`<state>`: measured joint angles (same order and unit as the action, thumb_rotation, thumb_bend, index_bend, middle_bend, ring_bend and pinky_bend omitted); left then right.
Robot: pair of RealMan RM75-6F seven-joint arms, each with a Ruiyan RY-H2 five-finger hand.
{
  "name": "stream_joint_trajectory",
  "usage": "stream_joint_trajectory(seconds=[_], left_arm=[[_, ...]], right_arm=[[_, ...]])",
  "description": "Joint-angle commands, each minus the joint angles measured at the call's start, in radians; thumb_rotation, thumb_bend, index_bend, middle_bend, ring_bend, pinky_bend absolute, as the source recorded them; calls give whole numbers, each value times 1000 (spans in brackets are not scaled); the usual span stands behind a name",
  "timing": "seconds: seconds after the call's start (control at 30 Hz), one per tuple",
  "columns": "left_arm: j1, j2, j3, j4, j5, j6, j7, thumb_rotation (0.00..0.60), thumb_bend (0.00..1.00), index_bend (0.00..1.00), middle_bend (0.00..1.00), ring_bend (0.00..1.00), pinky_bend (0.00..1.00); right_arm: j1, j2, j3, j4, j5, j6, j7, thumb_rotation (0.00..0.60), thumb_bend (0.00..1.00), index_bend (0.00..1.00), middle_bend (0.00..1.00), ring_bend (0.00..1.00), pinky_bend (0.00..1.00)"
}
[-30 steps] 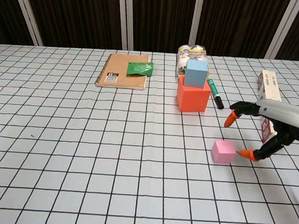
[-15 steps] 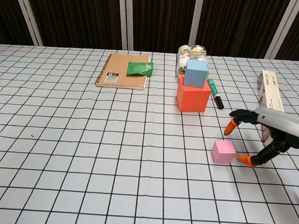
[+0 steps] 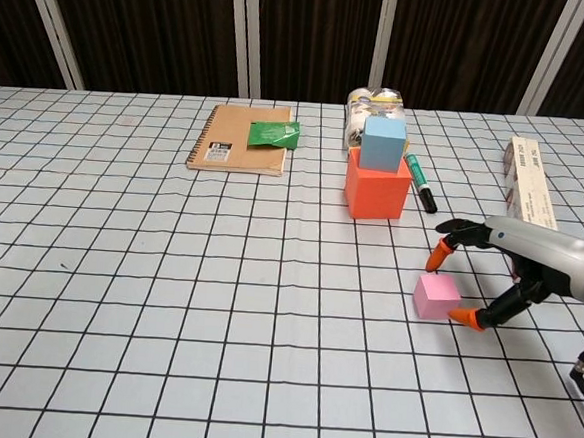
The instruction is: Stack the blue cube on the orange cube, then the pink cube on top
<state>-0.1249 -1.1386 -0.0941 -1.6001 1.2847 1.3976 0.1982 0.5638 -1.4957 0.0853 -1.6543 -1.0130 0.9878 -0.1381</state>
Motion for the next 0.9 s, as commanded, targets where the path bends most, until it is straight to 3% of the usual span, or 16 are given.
stream_joint_trajectory(seconds=[0.03, 0.9], left_arm=[[0, 0, 0, 0, 1, 1, 1, 600, 114, 53, 0, 0, 0], [0, -2, 0, -3, -3, 3, 8, 600, 114, 54, 0, 0, 0]], right_arm=[[2, -7, 5, 16, 1, -14, 10, 600, 363, 355, 4, 15, 0], [-5, -43, 32, 86, -70, -65, 117, 600, 363, 447, 4, 16, 0]])
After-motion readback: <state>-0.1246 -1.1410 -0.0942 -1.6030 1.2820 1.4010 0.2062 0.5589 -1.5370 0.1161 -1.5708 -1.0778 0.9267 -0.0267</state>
